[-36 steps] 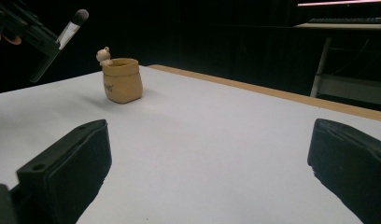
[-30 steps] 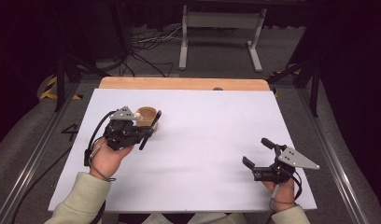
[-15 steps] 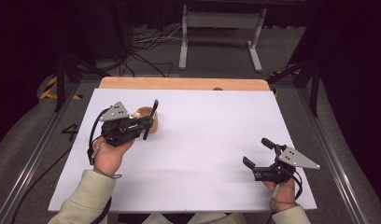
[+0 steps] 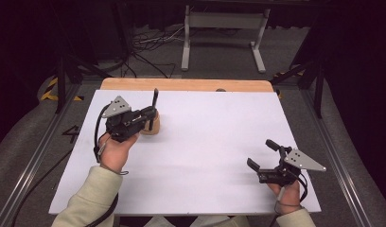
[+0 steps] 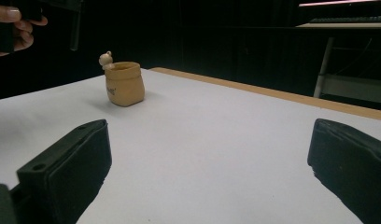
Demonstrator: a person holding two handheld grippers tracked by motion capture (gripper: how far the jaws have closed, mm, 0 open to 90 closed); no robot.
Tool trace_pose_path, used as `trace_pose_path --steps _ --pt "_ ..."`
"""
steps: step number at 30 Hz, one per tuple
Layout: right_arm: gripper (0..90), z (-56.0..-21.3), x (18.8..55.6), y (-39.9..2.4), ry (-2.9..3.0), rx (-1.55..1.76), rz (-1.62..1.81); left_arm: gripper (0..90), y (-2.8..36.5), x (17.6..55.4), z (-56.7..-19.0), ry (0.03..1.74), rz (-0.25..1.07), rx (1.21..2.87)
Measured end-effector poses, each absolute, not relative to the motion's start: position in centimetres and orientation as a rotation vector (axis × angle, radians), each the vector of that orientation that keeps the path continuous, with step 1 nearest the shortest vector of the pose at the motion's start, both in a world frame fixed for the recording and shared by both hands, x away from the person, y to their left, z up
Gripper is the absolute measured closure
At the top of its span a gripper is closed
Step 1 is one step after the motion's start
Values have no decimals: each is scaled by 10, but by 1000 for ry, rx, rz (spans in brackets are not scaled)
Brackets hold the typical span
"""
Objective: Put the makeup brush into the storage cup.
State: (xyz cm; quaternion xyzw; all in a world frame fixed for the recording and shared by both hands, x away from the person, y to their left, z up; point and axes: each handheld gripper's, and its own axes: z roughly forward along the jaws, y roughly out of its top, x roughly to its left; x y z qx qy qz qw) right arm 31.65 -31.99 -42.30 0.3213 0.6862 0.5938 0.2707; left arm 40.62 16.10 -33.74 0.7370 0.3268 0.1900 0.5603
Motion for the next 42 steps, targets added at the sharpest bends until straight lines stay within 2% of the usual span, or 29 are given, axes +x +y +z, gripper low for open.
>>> trace_pose_path --steps 14,29,40,42 --pt "0 -421 317 -323 1835 854 1634 785 167 424 -332 802 561 1689" --pt "0 -419 317 -323 1825 844 1661 786 156 443 -343 862 656 1645" --pt "0 -420 317 -324 1826 839 1678 783 155 448 -357 964 674 1559" --pt "0 -420 317 -324 1827 840 1679 783 155 450 -361 991 640 1540"
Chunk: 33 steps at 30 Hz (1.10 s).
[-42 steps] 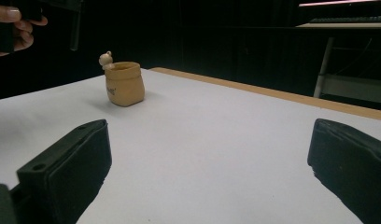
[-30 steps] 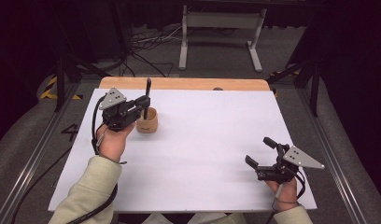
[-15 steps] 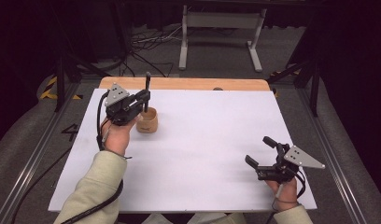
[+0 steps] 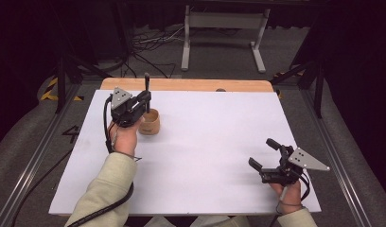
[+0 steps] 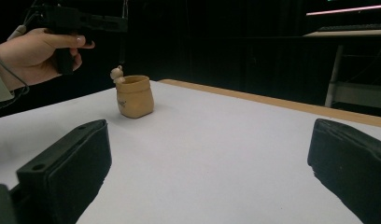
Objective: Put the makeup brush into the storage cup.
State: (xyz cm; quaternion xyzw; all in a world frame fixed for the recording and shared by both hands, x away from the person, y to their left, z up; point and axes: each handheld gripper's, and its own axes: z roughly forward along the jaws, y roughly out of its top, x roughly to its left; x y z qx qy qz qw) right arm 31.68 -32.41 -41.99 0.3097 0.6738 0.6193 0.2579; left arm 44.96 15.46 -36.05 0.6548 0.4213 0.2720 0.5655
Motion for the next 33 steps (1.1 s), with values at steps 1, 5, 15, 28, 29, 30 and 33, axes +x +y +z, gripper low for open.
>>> trace_pose_path --steps 1,5,15,28,29,30,33 --pt "0 -420 317 -324 1827 840 1679 783 155 450 -361 991 640 1540" --pt "0 -419 316 -325 1818 848 1704 783 149 451 -365 982 652 1555" --pt "0 -418 315 -326 1815 838 1713 783 146 454 -379 1000 694 1620" --pt "0 -419 315 -324 1830 807 1737 781 143 456 -390 984 736 1669" --pt "0 -418 314 -324 1829 803 1737 781 142 457 -391 981 736 1675" --pt "0 -418 314 -324 1829 803 1737 781 142 457 -392 982 734 1676" --pt "0 -418 314 -325 1827 796 1739 781 141 457 -395 990 737 1684"
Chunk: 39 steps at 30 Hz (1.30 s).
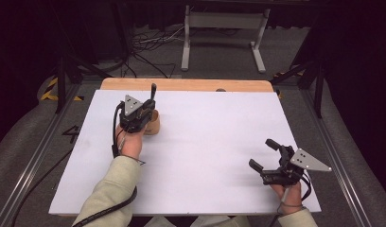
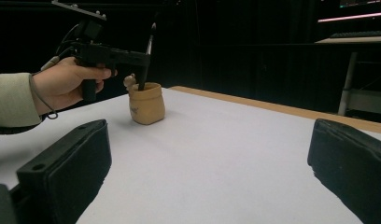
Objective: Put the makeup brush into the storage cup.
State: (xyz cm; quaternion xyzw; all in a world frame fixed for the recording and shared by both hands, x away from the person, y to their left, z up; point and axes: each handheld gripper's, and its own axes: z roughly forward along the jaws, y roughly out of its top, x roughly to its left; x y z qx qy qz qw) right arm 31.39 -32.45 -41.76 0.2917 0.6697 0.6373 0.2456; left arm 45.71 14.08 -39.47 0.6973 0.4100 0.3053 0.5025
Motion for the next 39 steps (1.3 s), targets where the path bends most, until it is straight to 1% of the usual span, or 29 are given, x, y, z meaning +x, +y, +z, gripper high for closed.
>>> trace_pose_path --steps 10,16,24,27,28,31,32,36,39 --pt "0 -418 314 -325 1825 794 1740 781 140 459 -400 1021 718 1731" --pt "0 -419 314 -325 1828 794 1741 781 137 456 -403 1007 745 1766" --pt "0 -419 314 -325 1829 798 1740 781 137 456 -404 1028 716 1776" --pt "0 -419 314 -324 1830 798 1741 775 139 455 -403 1026 677 1754" --pt "0 -419 314 -324 1830 796 1740 749 140 455 -403 1023 668 1746" --pt "0 -418 314 -324 1828 795 1743 626 144 452 -400 1030 603 1704" --pt "0 -418 314 -324 1828 795 1743 594 146 450 -399 1016 594 1694" --pt "0 -419 315 -324 1835 797 1738 414 152 439 -393 960 585 1681" --pt "0 -418 314 -324 1832 801 1737 295 155 434 -391 939 554 1670"
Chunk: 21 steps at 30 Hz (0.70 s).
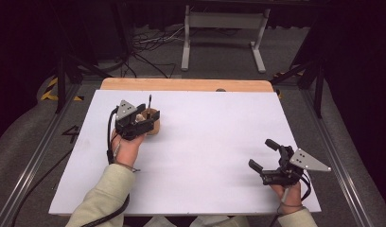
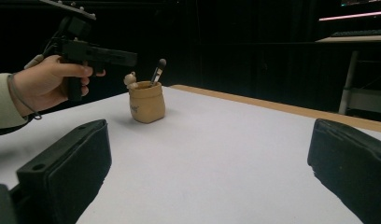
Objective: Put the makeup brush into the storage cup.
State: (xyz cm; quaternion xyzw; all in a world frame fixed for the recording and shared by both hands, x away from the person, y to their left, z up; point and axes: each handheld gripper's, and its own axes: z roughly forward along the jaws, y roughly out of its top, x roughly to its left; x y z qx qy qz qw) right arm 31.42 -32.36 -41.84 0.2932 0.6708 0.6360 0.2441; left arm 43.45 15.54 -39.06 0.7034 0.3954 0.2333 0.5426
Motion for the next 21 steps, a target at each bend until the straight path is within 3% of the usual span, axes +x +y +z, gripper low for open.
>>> trace_pose_path --steps 6,21 --pt "0 -416 316 -323 1832 802 1721 167 161 423 -383 883 517 1658" --pt "0 -410 326 -322 1847 802 1702 52 193 378 -365 689 402 1624"
